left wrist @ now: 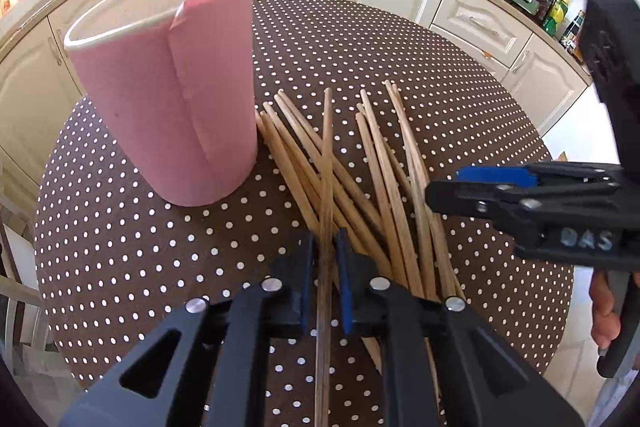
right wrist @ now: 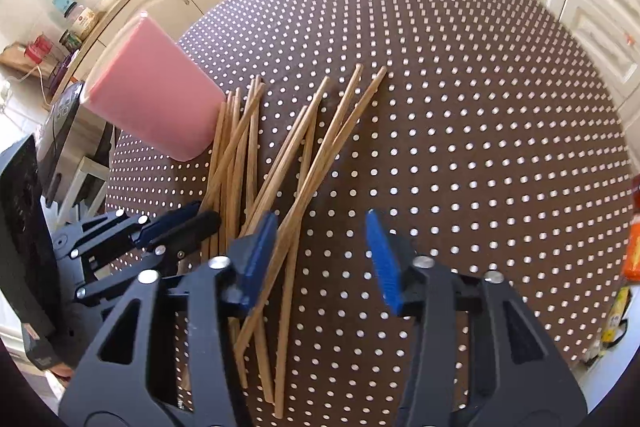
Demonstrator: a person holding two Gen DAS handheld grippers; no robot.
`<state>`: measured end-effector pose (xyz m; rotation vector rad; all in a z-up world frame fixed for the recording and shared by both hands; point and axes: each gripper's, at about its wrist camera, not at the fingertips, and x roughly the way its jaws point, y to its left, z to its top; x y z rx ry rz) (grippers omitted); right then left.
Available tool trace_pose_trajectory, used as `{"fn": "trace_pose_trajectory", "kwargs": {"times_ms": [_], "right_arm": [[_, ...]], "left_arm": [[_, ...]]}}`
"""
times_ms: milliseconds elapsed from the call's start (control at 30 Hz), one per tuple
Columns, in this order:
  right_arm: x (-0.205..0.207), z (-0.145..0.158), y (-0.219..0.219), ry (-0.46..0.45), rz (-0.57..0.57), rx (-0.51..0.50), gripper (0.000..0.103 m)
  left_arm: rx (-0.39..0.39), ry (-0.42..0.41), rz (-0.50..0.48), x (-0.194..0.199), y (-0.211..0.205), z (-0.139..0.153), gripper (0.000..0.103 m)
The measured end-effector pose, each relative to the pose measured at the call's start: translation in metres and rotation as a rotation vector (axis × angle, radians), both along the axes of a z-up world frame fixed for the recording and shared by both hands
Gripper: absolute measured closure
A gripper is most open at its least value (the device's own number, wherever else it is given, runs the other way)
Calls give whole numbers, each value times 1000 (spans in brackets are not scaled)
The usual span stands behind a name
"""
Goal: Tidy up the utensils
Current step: 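Lower the right gripper onto the chopstick pile and close on chopsticks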
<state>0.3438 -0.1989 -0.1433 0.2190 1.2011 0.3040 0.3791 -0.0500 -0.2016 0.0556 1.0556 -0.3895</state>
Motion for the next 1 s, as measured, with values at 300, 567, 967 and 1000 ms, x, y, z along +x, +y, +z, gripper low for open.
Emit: {"fn": "trace_pose_trajectory", "kwargs": {"times_ms": [300, 567, 967, 1000], "right_arm": [[15, -4, -1, 53, -3, 50, 78], [19, 1, -19, 84, 4, 36, 84], [10, 8, -37, 95, -23, 14, 89], [10, 7, -37, 104, -23, 28, 89]], "left_arm": [[-22, 9, 5, -4, 14, 1, 96], [-23, 6, 18, -2, 17, 3, 97], [-75, -9, 52, -10, 36, 10, 97], [-76, -7, 53, -10, 37, 9, 97]]}}
